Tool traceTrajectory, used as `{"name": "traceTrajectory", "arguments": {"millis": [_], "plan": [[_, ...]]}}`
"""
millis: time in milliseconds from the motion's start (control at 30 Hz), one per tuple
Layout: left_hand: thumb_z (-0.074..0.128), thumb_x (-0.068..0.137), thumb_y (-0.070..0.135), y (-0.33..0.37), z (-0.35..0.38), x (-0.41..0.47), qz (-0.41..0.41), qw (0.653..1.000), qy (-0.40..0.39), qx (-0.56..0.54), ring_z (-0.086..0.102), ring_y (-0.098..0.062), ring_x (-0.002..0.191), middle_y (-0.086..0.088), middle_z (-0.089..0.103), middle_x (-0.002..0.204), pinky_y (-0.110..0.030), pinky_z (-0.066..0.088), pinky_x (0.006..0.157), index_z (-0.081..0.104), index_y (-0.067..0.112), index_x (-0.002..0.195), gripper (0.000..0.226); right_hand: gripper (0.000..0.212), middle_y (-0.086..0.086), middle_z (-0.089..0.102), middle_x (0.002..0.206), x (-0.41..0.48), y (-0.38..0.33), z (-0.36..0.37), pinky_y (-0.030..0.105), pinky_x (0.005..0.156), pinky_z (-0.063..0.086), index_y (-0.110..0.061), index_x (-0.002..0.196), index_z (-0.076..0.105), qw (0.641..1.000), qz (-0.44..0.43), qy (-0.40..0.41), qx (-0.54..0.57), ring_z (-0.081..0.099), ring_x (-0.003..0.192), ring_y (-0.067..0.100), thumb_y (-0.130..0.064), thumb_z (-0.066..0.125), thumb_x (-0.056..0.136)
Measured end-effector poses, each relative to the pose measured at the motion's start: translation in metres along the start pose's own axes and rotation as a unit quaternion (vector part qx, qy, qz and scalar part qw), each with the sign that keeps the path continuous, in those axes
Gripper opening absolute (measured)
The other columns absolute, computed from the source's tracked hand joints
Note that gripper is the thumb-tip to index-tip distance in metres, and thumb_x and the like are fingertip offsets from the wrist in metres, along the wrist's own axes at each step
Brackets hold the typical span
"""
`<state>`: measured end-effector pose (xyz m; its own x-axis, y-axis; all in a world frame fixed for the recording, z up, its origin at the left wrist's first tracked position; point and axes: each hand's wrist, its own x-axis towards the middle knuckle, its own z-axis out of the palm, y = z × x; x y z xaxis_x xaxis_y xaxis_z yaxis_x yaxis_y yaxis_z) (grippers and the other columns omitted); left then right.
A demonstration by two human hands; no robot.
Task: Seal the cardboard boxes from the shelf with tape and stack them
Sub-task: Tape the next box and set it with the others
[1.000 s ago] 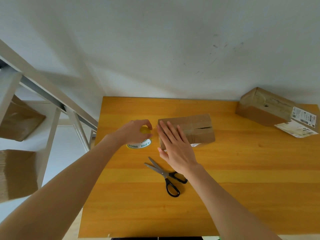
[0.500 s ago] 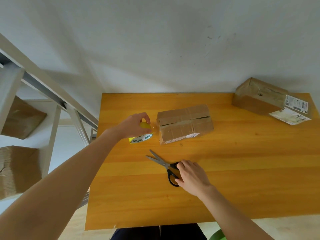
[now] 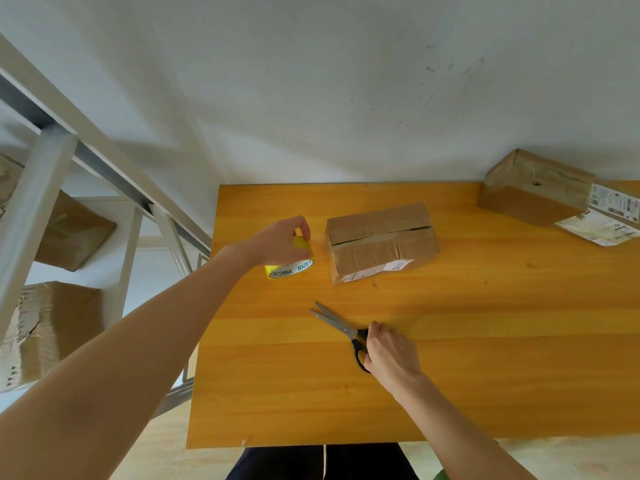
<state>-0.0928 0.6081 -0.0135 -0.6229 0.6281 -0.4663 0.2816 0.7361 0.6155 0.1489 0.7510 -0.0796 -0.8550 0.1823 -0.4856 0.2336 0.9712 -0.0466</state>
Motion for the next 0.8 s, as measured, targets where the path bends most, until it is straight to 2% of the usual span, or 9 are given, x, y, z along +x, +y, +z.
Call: {"name": "traceTrajectory", "arguments": {"millis": [167, 267, 367, 433, 533, 600, 633, 700, 800], "plan": [[0.069, 0.082, 0.033, 0.001, -0.001, 0.0, -0.008, 1.0, 0.002, 0.009, 0.061, -0.028, 0.09, -0.004, 0.059, 0.098, -0.045, 0.056, 0.073, 0.051, 0.026, 0.103, 0.029, 0.037, 0.007, 0.059, 0.116, -0.003, -0.001, 0.005, 0.025, 0.077, 0.053, -0.005, 0.13, 0.042, 0.999, 0.036, 0.0, 0.02, 0.062, 0.1, 0.019, -0.027, 0.05, 0.101], [0.07, 0.082, 0.04, 0.0, 0.0, 0.001, -0.014, 1.0, 0.018, 0.012, 0.059, -0.026, 0.092, -0.006, 0.06, 0.102, -0.044, 0.054, 0.077, 0.051, 0.025, 0.102, 0.031, 0.027, 0.004, 0.061, 0.112, -0.004, -0.002, -0.001, 0.024, 0.077, 0.05, -0.01, 0.114, 0.052, 0.992, 0.085, -0.03, 0.083, 0.062, 0.098, 0.018, -0.031, 0.055, 0.098], [0.068, 0.082, 0.041, 0.001, 0.001, 0.001, -0.009, 0.999, 0.019, 0.026, 0.059, -0.026, 0.087, -0.005, 0.06, 0.099, -0.042, 0.055, 0.074, 0.051, 0.027, 0.102, 0.029, 0.022, 0.0, 0.062, 0.093, -0.007, 0.002, -0.004, 0.023, 0.061, 0.045, -0.012, 0.099, 0.055, 0.97, 0.1, -0.048, 0.216, 0.061, 0.077, 0.014, -0.033, 0.06, 0.094], [0.068, 0.083, 0.04, 0.001, 0.001, 0.001, -0.004, 0.999, 0.017, 0.028, 0.058, -0.024, 0.086, -0.004, 0.058, 0.098, -0.041, 0.055, 0.074, 0.052, 0.027, 0.104, 0.029, 0.024, -0.004, 0.06, 0.083, -0.01, 0.005, -0.005, 0.024, 0.057, 0.044, -0.013, 0.098, 0.055, 0.927, 0.084, -0.064, 0.36, 0.056, 0.068, 0.01, -0.032, 0.067, 0.089], [0.068, 0.082, 0.039, 0.002, 0.0, 0.0, -0.003, 0.999, 0.018, 0.027, 0.056, -0.021, 0.085, 0.002, 0.054, 0.095, -0.04, 0.054, 0.075, 0.053, 0.028, 0.107, 0.031, 0.05, 0.001, 0.059, 0.081, -0.013, 0.0, -0.019, 0.026, 0.061, 0.047, -0.009, 0.096, 0.053, 0.838, 0.074, -0.122, 0.527, 0.057, 0.069, 0.014, -0.045, 0.081, 0.074], [0.069, 0.082, 0.039, 0.003, 0.0, 0.0, -0.004, 0.999, 0.02, 0.029, 0.055, -0.02, 0.083, 0.003, 0.054, 0.094, -0.039, 0.053, 0.075, 0.054, 0.026, 0.109, 0.033, 0.064, 0.003, 0.056, 0.074, -0.012, -0.008, -0.029, 0.028, 0.064, 0.053, -0.005, 0.096, 0.053, 0.762, 0.074, -0.16, 0.623, 0.056, 0.063, 0.012, -0.057, 0.078, 0.068], [0.069, 0.082, 0.039, 0.002, 0.0, 0.0, -0.004, 0.999, 0.021, 0.031, 0.055, -0.02, 0.083, 0.002, 0.054, 0.094, -0.04, 0.053, 0.075, 0.054, 0.026, 0.109, 0.033, 0.067, 0.002, 0.056, 0.072, -0.012, -0.012, -0.034, 0.029, 0.065, 0.056, -0.004, 0.096, 0.054, 0.735, 0.071, -0.172, 0.652, 0.057, 0.061, 0.011, -0.06, 0.074, 0.067], [0.07, 0.081, 0.039, 0.003, 0.0, -0.001, -0.004, 0.999, 0.022, 0.029, 0.055, -0.021, 0.083, 0.0, 0.055, 0.094, -0.04, 0.052, 0.075, 0.055, 0.025, 0.109, 0.034, 0.067, 0.004, 0.057, 0.071, -0.01, -0.017, -0.042, 0.034, 0.066, 0.059, -0.004, 0.094, 0.055, 0.706, 0.052, -0.178, 0.684, 0.057, 0.061, 0.012, -0.063, 0.07, 0.068], [0.07, 0.082, 0.039, 0.003, 0.0, -0.002, -0.001, 0.999, 0.022, 0.026, 0.057, -0.021, 0.085, 0.0, 0.057, 0.095, -0.037, 0.052, 0.072, 0.055, 0.025, 0.107, 0.033, 0.065, 0.008, 0.057, 0.073, -0.003, -0.023, -0.054, 0.038, 0.065, 0.058, -0.006, 0.09, 0.056, 0.685, 0.022, -0.173, 0.707, 0.057, 0.064, 0.016, -0.066, 0.069, 0.069]]}}
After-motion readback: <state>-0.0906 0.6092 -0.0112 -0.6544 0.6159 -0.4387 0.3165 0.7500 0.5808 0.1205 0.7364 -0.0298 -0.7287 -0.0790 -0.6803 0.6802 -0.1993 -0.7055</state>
